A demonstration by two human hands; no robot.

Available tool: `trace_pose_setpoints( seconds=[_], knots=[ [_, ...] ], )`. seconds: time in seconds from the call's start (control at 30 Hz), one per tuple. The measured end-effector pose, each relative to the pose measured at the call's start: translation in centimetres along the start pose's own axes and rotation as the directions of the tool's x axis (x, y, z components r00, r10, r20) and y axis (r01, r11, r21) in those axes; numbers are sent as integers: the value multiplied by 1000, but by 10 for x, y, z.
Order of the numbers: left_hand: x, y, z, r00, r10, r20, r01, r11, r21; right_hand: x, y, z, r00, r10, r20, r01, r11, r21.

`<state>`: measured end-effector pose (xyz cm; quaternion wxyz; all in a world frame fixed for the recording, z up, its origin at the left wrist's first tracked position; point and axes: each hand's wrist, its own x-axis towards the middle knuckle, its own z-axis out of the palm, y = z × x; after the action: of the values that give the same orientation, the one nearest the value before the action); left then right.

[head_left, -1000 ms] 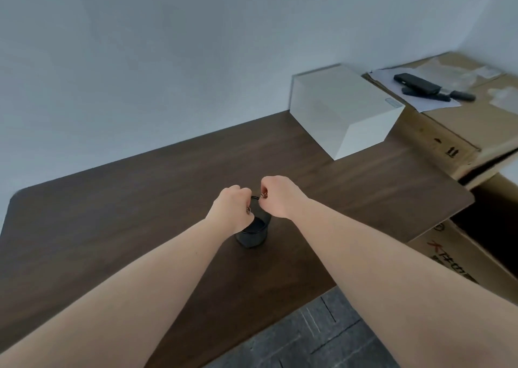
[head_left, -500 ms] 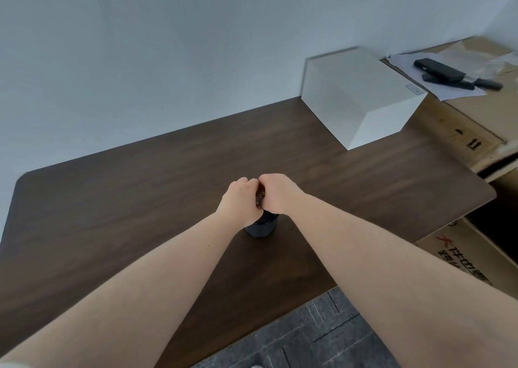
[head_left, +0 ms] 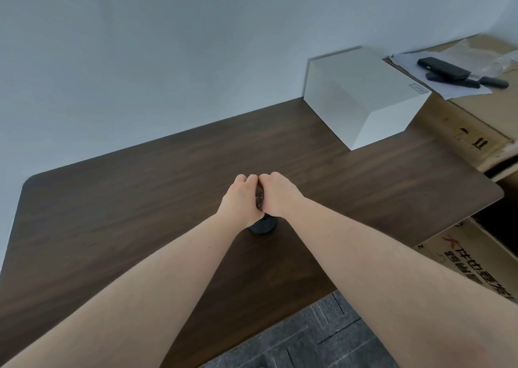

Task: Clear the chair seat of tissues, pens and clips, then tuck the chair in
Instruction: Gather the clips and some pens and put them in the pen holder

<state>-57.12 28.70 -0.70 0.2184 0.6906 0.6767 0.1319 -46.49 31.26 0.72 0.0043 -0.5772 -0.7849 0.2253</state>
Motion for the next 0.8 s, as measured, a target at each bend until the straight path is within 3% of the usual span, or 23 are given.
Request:
trace_pose_setpoints(
  seconds=[0.4,0.6,0.8],
  knots=[
    [6,6,-4,998,24,61,-25,999,25,-4,2,-12,996,-47,82,50,998,-34],
    [8,12,-13,994,23,106,-32,997,77,-14,10,-21,997,-60,37,61,998,-10],
    [6,28,-28,988,25,155,-62,969,238,-29,27,-36,999,-39,-31,38,999,-23]
  ],
)
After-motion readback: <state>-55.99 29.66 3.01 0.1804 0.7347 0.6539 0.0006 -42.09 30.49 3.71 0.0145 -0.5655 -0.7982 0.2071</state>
